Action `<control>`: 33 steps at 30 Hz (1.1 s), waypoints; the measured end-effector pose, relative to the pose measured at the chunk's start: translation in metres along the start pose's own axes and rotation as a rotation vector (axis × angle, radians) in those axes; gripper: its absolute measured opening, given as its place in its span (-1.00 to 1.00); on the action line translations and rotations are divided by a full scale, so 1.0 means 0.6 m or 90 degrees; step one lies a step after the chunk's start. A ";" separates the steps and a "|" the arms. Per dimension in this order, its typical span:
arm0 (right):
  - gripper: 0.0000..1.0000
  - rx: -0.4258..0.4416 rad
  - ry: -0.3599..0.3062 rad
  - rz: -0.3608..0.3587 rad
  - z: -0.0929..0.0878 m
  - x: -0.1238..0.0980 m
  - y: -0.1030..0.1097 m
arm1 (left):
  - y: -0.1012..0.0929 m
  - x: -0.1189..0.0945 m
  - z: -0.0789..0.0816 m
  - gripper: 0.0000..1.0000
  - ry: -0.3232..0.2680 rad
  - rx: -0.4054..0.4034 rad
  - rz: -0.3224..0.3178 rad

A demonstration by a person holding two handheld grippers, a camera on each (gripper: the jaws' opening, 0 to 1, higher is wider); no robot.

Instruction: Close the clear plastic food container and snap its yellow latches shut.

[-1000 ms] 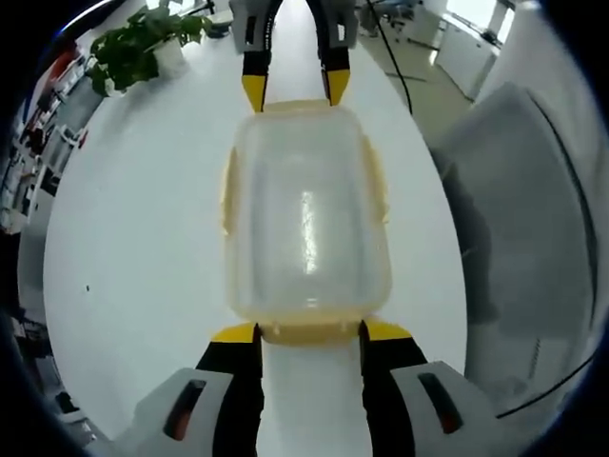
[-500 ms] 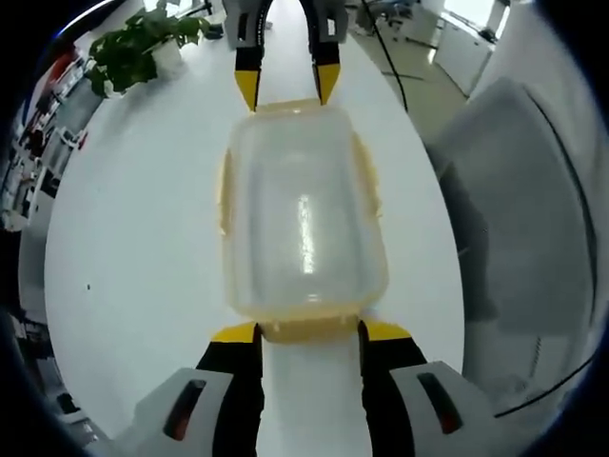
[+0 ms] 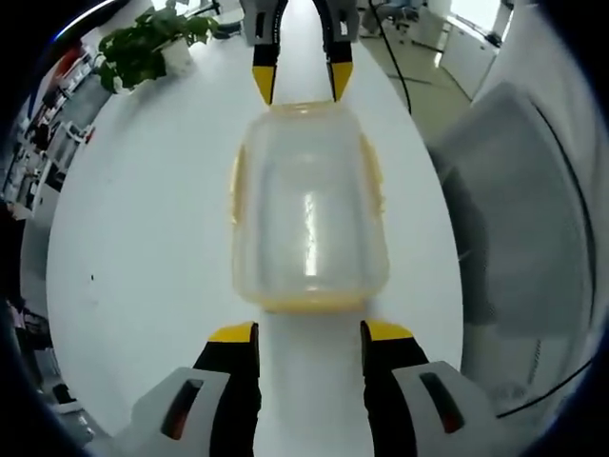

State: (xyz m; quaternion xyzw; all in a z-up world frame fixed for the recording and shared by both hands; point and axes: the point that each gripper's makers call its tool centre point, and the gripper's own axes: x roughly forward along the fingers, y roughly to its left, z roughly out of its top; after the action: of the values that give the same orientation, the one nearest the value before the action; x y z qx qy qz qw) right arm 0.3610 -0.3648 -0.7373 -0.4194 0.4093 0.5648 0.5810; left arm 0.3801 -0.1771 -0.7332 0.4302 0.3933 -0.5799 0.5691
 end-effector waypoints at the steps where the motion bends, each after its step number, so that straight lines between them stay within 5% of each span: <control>1: -0.22 0.003 -0.001 -0.001 0.000 -0.001 0.000 | 0.000 0.000 0.001 -0.20 -0.003 -0.005 -0.001; 11: -0.19 0.106 -0.050 -0.041 0.017 -0.017 -0.012 | -0.006 -0.016 0.027 -0.13 -0.106 -0.174 0.001; 19: -0.16 0.226 -0.090 -0.059 0.032 -0.018 -0.013 | -0.011 -0.012 0.029 -0.12 -0.139 -0.313 0.003; 22: -0.11 0.315 -0.144 -0.018 0.060 -0.018 0.000 | -0.012 -0.010 0.039 -0.13 -0.181 -0.394 -0.009; 33: -0.22 0.467 -0.127 -0.065 0.042 -0.010 -0.017 | 0.011 -0.003 0.019 -0.09 -0.212 -0.592 0.040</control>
State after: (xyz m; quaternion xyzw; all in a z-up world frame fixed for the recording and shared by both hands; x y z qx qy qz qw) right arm 0.3708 -0.3428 -0.7233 -0.1463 0.5044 0.3889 0.7569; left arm 0.3859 -0.1877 -0.7277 0.0437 0.5012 -0.3860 0.7732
